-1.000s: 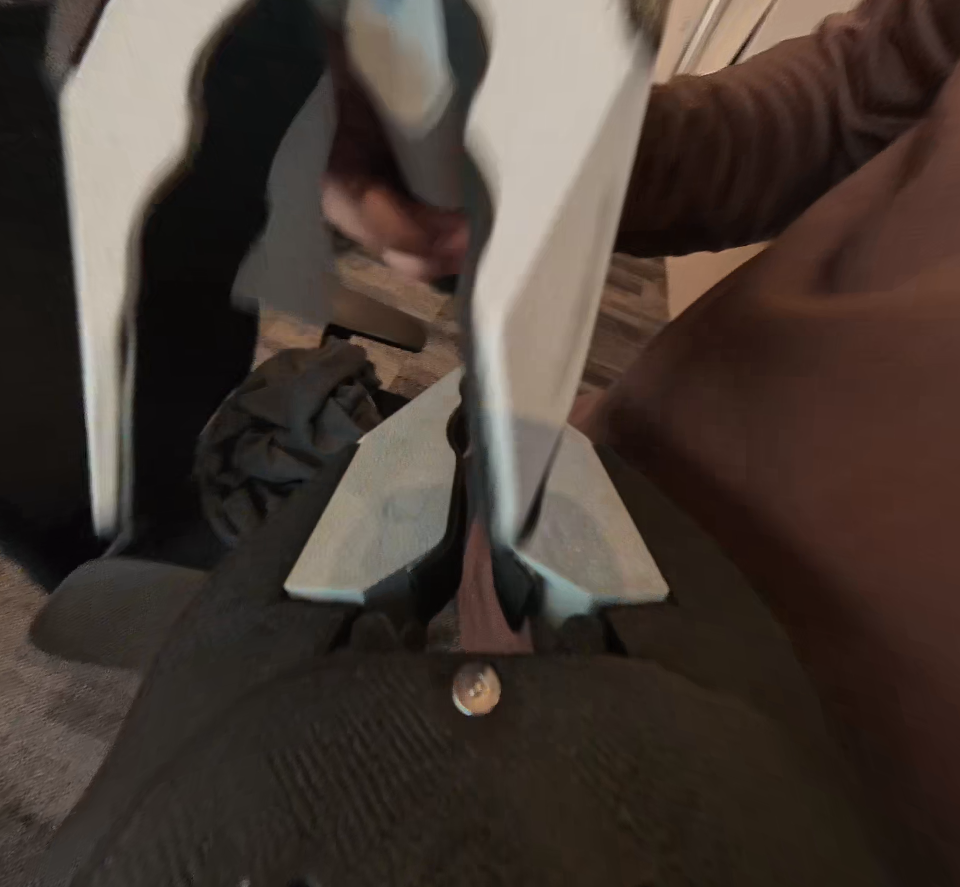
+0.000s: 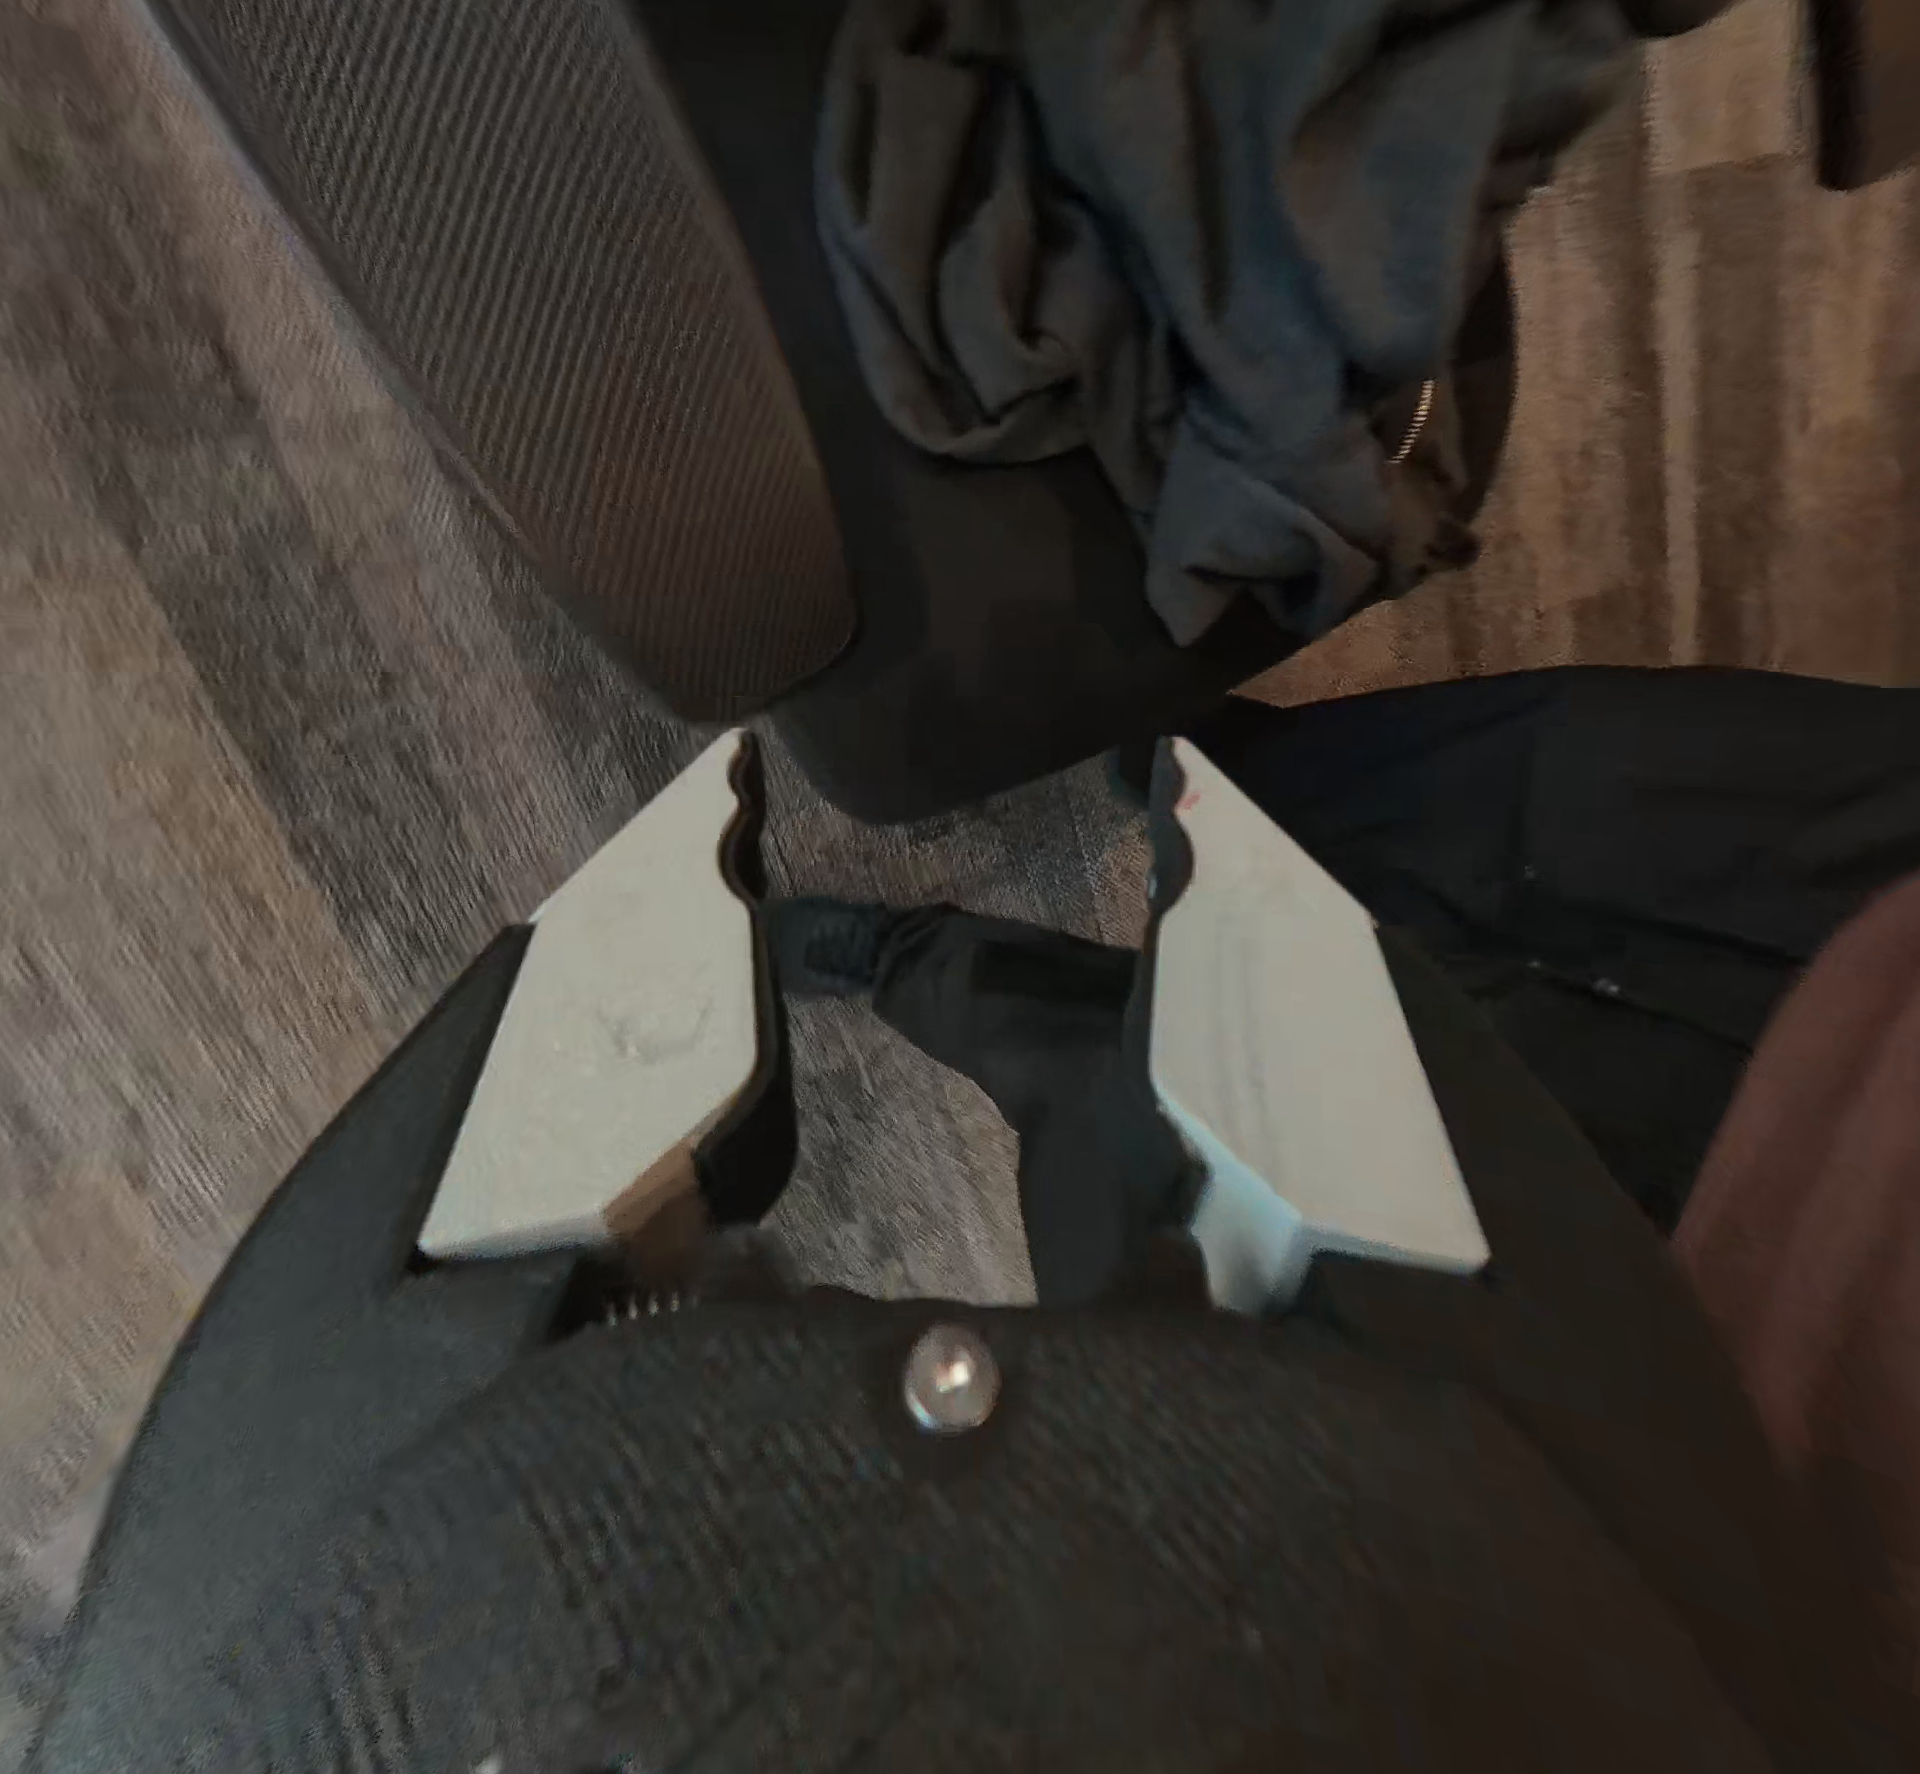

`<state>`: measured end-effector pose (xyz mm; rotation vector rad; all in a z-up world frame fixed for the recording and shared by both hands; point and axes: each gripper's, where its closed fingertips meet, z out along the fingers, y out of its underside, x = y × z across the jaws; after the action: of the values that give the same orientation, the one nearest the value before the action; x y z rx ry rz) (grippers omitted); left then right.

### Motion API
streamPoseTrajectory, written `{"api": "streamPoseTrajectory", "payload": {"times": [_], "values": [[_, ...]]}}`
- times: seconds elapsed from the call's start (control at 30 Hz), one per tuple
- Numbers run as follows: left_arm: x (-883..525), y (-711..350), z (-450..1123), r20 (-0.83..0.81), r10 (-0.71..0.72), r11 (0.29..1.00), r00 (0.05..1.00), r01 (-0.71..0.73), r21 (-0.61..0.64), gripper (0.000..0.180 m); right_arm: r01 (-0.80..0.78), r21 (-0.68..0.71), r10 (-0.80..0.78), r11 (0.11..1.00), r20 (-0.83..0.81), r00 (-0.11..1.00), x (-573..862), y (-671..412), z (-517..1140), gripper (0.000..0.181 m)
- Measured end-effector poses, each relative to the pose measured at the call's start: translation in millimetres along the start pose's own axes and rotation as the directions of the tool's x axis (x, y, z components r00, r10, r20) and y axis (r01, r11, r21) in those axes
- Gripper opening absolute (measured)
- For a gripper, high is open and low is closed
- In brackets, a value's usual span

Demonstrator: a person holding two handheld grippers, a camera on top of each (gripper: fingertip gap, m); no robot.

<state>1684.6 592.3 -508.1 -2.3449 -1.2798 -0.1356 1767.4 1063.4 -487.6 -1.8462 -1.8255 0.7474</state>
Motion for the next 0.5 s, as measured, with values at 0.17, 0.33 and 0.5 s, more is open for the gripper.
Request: {"api": "streamPoseTrajectory", "payload": {"times": [0.17,0.33,0.5], "values": [[2,34,14,0.112,-0.188,0.975,0.976,0.199,-0.096,0.077,-0.007,-0.155,0.024,0.988,0.107,0.994,37,40,48,0.090],[0,39,30,0.136,-0.319,0.940,0.938,0.331,-0.079,0.085,0.006,-0.263,0.044,0.965,0.184,0.982,46,55,86,0.089],[-27,20,60,0.141,-0.366,0.927,0.920,0.374,-0.035,0.092,-0.037,-0.359,0.109,0.933,0.183,0.977,41,61,110,0.087]]}}
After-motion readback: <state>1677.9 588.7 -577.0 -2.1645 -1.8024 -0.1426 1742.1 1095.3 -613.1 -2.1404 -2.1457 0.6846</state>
